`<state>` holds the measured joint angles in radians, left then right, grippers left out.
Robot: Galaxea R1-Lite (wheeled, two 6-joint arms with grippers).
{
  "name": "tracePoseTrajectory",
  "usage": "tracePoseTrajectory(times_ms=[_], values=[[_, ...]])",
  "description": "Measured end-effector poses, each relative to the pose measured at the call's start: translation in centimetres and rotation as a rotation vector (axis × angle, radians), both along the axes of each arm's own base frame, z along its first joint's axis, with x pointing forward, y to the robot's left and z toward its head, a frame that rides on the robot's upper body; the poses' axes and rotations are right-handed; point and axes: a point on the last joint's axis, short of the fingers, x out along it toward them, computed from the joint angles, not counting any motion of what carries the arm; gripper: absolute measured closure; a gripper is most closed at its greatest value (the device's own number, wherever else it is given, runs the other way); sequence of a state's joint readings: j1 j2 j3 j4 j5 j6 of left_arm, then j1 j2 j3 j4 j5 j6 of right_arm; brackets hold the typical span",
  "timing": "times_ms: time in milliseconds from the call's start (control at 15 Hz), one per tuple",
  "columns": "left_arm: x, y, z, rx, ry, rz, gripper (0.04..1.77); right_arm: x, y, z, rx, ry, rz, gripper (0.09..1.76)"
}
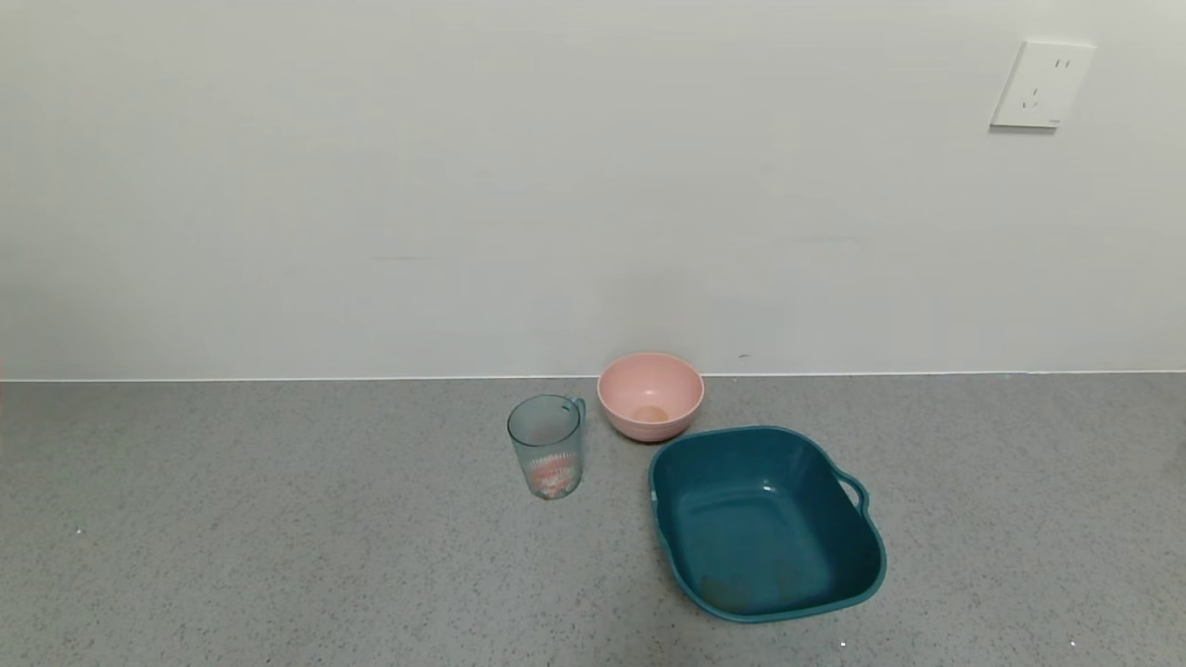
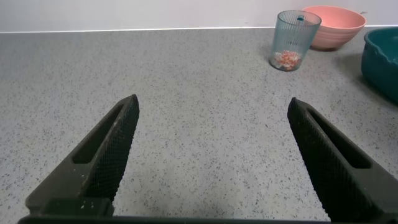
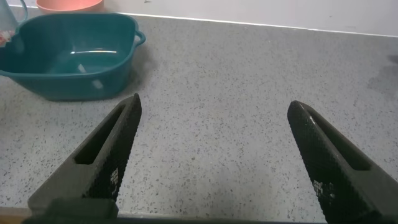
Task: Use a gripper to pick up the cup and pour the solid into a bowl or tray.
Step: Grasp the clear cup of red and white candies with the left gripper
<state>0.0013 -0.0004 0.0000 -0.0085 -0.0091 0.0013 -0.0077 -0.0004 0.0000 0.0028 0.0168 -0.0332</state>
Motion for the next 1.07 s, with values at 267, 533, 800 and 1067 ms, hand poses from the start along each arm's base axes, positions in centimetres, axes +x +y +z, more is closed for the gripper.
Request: tracePoseTrajectory(times_ms=[267, 533, 800, 1067], values=[[0.0, 0.0, 0.0, 0.0, 0.0, 0.0, 0.09, 0.0, 0.0, 0.0, 0.0, 0.0, 0.001, 0.14], [0.0, 0.0, 0.0, 0.0, 0.0, 0.0, 0.09, 0.0, 0.0, 0.0, 0.0, 0.0, 0.001, 0.14], [-0.01, -0.01, 0.01, 0.009, 0.001, -0.003, 0.09, 0.0, 0.0, 0.0, 0.0, 0.0, 0.0, 0.14], [0.0, -0.02, 0.0, 0.01, 0.0, -0.011, 0.09, 0.0, 0.0, 0.0, 0.0, 0.0, 0.0, 0.14]])
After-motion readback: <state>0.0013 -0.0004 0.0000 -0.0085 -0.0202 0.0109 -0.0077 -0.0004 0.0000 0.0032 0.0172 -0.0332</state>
